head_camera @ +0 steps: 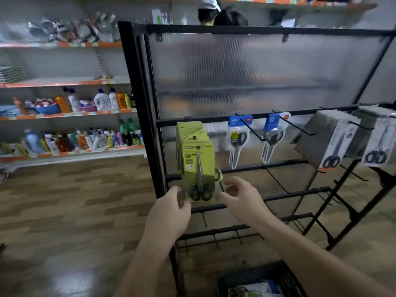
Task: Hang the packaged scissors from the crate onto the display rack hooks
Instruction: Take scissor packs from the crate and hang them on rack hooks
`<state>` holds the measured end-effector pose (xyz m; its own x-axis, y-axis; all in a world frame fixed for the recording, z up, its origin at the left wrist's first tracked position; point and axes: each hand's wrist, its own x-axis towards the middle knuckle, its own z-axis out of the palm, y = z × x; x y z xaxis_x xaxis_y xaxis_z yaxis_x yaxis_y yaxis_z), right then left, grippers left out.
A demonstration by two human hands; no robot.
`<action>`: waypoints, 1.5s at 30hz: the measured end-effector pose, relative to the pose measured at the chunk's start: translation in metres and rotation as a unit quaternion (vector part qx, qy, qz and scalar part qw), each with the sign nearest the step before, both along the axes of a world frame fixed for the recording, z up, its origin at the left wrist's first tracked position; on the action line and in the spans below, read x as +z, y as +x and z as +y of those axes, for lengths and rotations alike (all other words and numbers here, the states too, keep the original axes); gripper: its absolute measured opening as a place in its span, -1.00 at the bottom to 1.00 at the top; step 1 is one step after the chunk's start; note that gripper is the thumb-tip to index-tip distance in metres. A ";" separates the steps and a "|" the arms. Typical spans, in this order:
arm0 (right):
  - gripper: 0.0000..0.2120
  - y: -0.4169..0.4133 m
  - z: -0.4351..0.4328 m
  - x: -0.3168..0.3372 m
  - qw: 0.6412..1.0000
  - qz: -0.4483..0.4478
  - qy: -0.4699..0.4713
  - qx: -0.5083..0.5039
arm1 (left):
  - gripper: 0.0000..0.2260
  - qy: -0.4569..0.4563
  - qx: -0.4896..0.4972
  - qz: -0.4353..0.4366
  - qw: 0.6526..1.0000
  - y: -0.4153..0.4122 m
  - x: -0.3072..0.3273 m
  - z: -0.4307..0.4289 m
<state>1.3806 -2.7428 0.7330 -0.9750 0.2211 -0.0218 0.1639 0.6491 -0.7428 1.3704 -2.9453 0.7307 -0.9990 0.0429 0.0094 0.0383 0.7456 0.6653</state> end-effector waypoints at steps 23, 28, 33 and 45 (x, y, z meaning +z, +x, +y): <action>-0.43 0.127 0.099 -0.076 0.946 -0.194 0.255 0.052 | -0.51 -0.203 -0.230 -0.068 0.949 0.062 -0.097 0.100; -0.47 0.130 0.144 -0.096 0.925 -0.292 0.242 0.005 | -0.52 -0.198 -0.319 -0.127 0.918 0.053 -0.151 0.151; -0.38 0.121 0.195 -0.118 0.916 -0.332 0.225 -0.006 | -0.52 -0.202 -0.358 -0.154 0.899 0.043 -0.181 0.201; -0.38 0.072 0.345 -0.183 0.905 -0.300 0.225 0.200 | -0.49 -0.154 -0.158 -0.200 0.955 0.063 -0.172 0.334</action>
<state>1.4524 -2.3982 0.5503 -0.8216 -0.0296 -0.5692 0.1339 0.9607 -0.2432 1.4339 -2.6116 0.5590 -0.8568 0.2821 -0.4317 0.0830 0.9016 0.4245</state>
